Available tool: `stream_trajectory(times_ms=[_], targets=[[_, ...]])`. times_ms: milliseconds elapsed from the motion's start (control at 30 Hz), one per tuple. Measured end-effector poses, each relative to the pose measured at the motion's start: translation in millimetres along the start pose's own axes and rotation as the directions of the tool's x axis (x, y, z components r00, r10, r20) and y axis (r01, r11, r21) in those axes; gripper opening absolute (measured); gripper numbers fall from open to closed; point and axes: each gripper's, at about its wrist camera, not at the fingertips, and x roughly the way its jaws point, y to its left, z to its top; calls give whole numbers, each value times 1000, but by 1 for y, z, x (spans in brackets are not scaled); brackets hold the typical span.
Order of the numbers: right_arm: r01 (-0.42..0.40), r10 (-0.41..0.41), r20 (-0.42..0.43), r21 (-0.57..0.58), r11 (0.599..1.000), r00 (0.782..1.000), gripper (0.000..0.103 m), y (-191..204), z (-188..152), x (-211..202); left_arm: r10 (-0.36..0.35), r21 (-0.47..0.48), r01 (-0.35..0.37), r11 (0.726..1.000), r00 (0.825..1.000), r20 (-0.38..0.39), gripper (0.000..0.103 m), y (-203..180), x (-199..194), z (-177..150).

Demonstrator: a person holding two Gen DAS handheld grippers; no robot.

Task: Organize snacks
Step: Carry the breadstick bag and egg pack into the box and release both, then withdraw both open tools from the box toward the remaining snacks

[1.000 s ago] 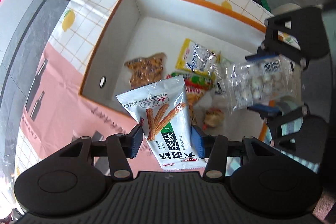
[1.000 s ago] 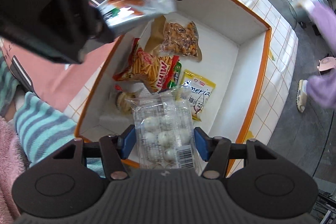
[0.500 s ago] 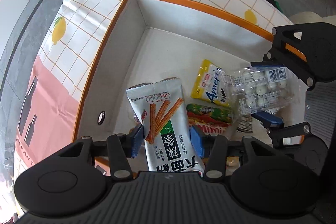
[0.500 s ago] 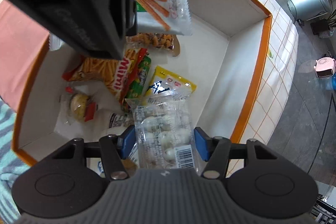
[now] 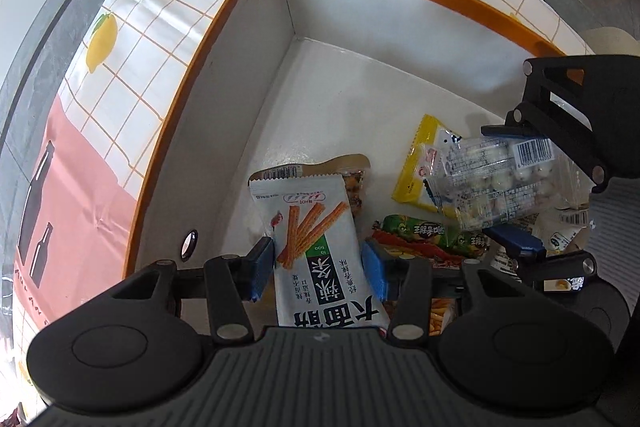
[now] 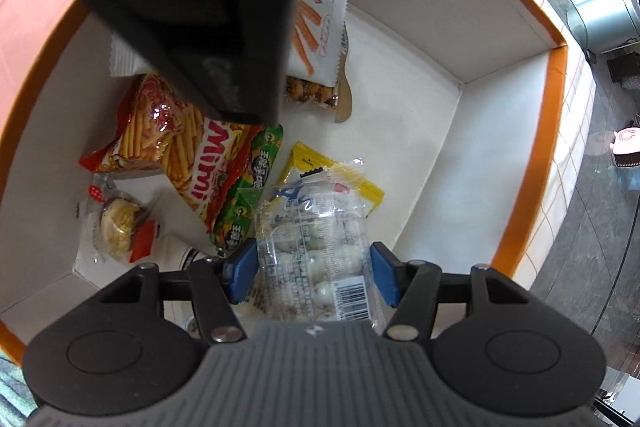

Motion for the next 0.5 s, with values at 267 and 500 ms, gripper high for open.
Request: stream_trajectory(times_ms=[267, 500], targets=[[10, -10, 5, 5, 1000, 1000, 62, 2, 1, -7, -4, -2, 4, 1000, 1000, 14, 60, -1, -3, -4], [32, -33, 19, 26, 999, 999, 69, 4, -2, -27, -4, -24, 5, 1000, 999, 48, 70, 0, -23, -19]])
